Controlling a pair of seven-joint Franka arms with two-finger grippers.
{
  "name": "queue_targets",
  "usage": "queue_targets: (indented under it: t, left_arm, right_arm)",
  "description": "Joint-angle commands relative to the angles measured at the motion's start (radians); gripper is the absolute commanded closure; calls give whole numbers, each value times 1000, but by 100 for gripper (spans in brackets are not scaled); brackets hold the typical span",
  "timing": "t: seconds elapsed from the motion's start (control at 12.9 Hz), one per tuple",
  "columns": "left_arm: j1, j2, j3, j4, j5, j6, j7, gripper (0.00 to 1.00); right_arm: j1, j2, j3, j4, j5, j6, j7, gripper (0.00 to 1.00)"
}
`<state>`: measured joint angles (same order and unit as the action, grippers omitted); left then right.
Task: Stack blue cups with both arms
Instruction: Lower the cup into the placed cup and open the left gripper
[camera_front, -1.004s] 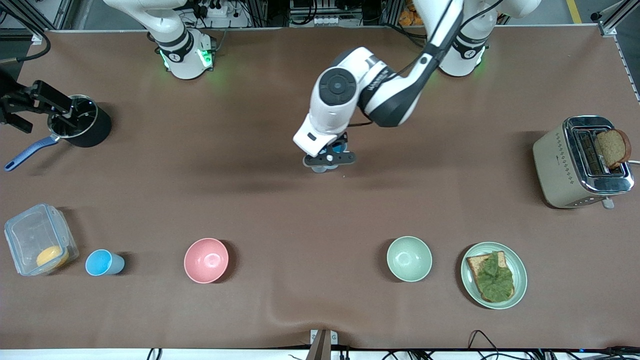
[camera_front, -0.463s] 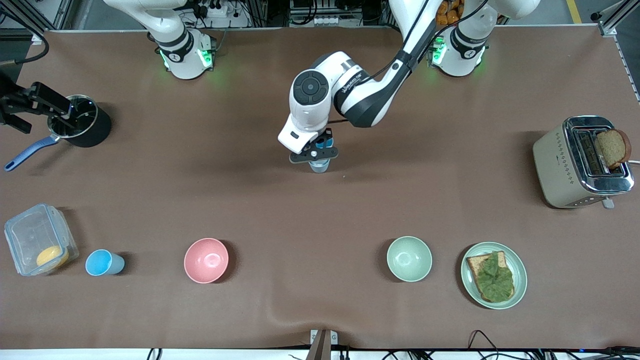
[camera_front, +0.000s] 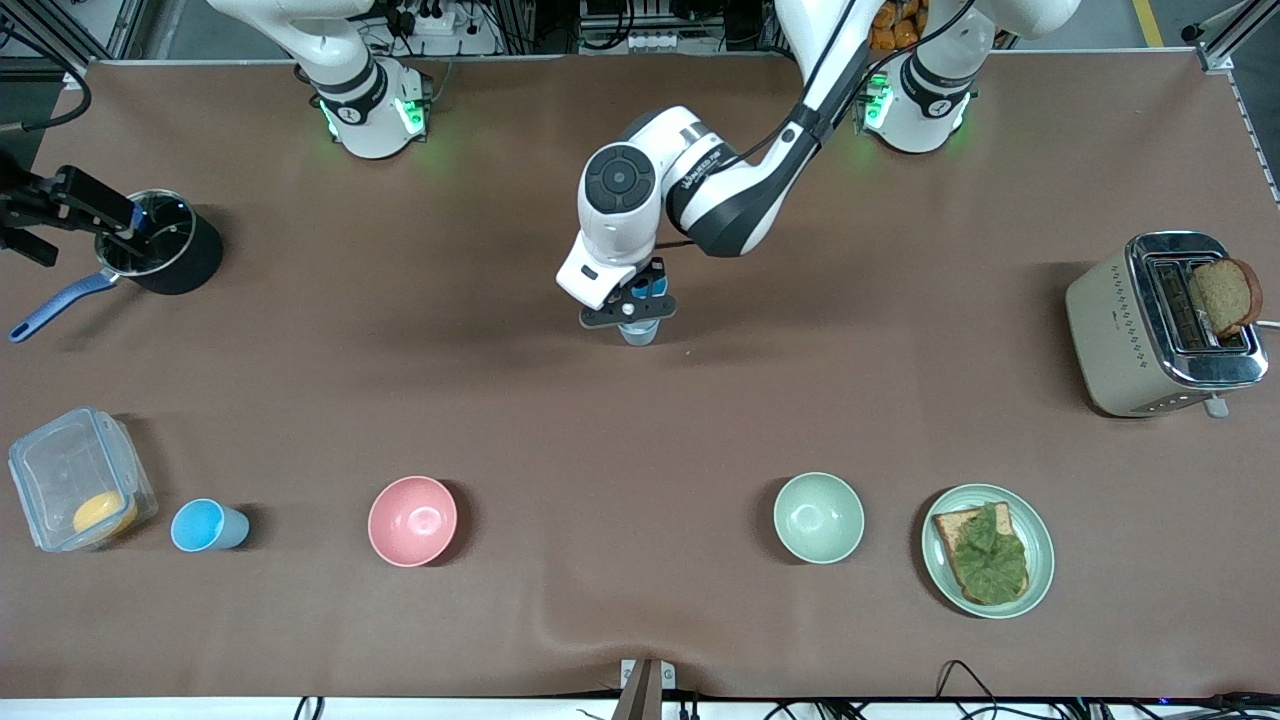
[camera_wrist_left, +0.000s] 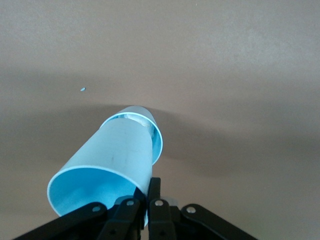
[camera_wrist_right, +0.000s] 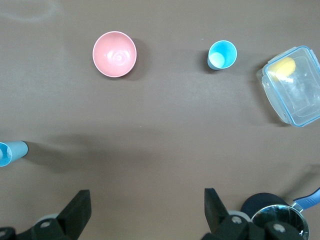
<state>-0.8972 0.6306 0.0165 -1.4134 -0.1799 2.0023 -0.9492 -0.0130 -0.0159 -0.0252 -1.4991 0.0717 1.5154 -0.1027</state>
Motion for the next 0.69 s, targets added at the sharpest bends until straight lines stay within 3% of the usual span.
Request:
queue_targets:
  t: [0.0,0.15,0.39,0.46,0.62]
  left_arm:
    - [-19,20,5,28,17,-7,-40,100]
    - [-22,26,5,27,20,-7,-39,100]
    - [-20,32,5,25,22,-7,-36,69]
    - [-20,31,5,25,22,-7,-33,63]
    - [-17,29,6,25,25,-7,-25,59]
  right_arm:
    - [-27,8,13,20,2,-17,-14,0]
    - [-24,10,13,16,3,-17,-12,0]
    - [-19,11,14,16,3,-17,-11,0]
    - [-19,11,14,16,3,-17,-12,0]
    - [-21,11,14,14,3,-17,-9,0]
